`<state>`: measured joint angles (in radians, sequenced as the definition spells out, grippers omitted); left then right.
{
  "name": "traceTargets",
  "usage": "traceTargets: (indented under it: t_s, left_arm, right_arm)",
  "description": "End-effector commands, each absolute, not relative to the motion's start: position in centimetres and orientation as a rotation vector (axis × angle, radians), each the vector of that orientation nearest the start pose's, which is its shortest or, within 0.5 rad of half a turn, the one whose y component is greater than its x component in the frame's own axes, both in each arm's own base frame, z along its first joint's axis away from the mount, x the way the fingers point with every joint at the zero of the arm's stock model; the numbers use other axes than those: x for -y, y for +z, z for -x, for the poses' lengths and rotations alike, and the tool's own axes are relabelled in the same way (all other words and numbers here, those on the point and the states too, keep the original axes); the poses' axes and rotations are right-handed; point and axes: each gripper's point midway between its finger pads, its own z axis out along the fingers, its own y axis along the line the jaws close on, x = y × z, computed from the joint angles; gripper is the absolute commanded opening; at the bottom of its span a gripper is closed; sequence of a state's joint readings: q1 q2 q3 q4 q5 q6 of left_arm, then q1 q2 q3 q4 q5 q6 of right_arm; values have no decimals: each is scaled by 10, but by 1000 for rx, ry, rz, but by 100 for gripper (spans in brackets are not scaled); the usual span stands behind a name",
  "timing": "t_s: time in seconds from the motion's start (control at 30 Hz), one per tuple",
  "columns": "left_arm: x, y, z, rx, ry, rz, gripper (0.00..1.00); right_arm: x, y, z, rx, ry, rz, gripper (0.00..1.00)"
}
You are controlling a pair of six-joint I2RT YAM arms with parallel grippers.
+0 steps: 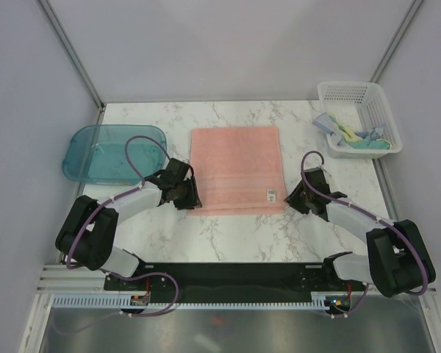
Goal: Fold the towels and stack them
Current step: Fold the towel
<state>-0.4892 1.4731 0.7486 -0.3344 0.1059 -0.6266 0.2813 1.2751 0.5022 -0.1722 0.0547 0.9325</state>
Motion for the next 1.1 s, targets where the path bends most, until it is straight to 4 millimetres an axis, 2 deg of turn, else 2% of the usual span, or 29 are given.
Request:
traceTargets:
  t_s: [0.0, 0.1, 0.23, 0.33, 0.57, 0.83, 0.97, 1.03, 1.07]
  left_arm:
    - [183, 27, -259, -2690, -496, 220, 41]
    - [182, 29, -258, -2685, -499, 217, 50]
    - [173, 44, -261, -2641, -448, 225, 51]
    - [170, 47, -261, -2631, -427, 227, 50]
    - [168, 29, -256, -2681, -402, 238, 44]
    - [169, 16, -253, -2709, -398, 251, 42]
    - [170, 14, -253, -2711, -396, 245, 36]
    - [171, 14, -253, -2715, -401, 237, 30]
    - [171, 15, -253, -2714, -404, 236, 26]
  right_arm:
    - [-99, 18, -272, -2396, 403, -859, 37]
    - [-100, 17, -273, -2401, 403, -855, 37]
    - [-100, 19, -274, -2397, 408, -847, 37]
    - [-101, 20, -274, -2396, 411, -847, 36]
    - [-101, 21, -273, -2393, 418, -844, 36]
    - [-100, 21, -272, -2392, 413, -839, 36]
    - [-100, 21, -273, -2389, 418, -838, 35]
    - [-101, 21, -273, -2389, 419, -836, 33]
    - [-101, 21, -273, -2388, 418, -835, 28]
